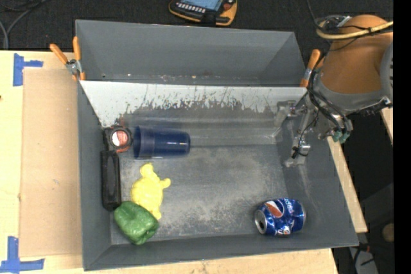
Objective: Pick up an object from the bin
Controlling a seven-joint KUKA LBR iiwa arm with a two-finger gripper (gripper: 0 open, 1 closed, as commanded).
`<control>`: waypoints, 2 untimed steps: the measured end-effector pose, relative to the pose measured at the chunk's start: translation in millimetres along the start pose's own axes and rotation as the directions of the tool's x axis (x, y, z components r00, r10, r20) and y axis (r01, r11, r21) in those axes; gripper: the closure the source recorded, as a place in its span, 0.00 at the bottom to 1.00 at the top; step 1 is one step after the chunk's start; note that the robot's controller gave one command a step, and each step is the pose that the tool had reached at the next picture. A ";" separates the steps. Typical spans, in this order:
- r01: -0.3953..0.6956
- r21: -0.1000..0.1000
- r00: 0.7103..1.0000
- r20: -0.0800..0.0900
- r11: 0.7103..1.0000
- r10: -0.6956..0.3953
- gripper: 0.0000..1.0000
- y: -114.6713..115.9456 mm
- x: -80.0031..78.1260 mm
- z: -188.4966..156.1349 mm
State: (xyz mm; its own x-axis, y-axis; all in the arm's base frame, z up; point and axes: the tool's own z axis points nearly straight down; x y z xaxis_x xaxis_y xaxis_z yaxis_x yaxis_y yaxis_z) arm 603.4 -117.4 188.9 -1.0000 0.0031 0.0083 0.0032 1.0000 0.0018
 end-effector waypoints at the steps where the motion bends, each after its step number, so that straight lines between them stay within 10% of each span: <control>1: 0.004 0.001 1.000 0.007 1.000 -0.004 0.00 0.9 -1.4 -5.1; 2: 0.212 -0.003 0.977 0.009 0.977 -0.212 0.00 -19.5 98.4 116.9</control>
Offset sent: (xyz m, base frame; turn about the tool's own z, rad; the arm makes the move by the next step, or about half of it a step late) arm -0.1028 -0.0221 -0.1189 -0.2163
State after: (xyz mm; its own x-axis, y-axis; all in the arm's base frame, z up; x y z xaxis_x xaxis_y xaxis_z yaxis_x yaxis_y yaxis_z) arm 504.0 -136.3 72.8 -0.9780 -0.2087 -0.0017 -0.2087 0.9780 0.0068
